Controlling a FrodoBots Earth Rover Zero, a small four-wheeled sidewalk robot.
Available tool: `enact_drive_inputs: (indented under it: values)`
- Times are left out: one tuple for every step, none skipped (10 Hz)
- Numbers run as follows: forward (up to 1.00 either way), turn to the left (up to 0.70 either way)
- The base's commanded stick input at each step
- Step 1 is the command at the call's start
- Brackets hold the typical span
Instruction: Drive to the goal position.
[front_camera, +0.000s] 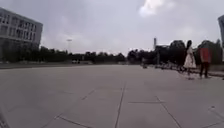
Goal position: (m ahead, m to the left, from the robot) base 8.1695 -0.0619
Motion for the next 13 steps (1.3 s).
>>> enact_drive_inputs:
  values:
    - [0.7, 0.0]
    - [0.7, 0.0]
    - [0.7, 0.0]
    - [0.7, 0.0]
    - [0.7, 0.0]
    - [0.7, 0.0]
    - [0.7, 0.0]
    - [0.7, 0.0]
    - [0.7, 0.0]
    - [0.7, 0.0]
    - [0.7, 0.0]
    - [0.7, 0.0]
    - [0.7, 0.0]
